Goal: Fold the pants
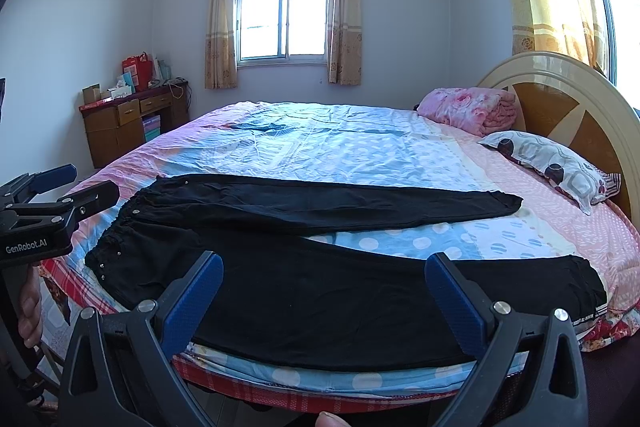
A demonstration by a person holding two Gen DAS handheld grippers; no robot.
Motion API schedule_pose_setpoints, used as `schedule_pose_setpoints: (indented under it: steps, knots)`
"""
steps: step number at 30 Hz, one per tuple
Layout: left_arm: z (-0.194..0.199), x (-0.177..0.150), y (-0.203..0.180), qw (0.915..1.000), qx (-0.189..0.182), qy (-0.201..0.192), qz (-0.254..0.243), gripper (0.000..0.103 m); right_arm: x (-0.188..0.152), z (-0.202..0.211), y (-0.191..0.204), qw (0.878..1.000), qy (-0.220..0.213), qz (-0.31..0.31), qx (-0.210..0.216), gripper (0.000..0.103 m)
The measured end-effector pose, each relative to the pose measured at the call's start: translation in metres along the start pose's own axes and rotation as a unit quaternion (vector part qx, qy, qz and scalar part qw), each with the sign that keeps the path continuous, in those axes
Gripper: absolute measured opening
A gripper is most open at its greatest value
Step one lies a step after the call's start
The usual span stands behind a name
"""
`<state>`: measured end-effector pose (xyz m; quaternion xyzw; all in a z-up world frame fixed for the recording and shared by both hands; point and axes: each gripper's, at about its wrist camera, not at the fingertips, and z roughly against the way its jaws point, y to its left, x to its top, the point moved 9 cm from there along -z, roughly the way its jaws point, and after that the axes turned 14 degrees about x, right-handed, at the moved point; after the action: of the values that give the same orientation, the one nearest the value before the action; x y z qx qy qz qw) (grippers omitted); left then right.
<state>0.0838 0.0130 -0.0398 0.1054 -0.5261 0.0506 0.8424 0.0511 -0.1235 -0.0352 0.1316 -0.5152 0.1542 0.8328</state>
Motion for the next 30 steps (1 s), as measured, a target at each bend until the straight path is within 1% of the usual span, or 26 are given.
schedule_pose_setpoints:
  steps: [30]
  knots:
    - [-0.0001, -0.0006, 0.0011, 1.0000, 0.001, 0.001, 0.001, 0.103, -0.0022, -0.0013, 0.0018, 1.000, 0.002, 0.000, 0.001, 0.102]
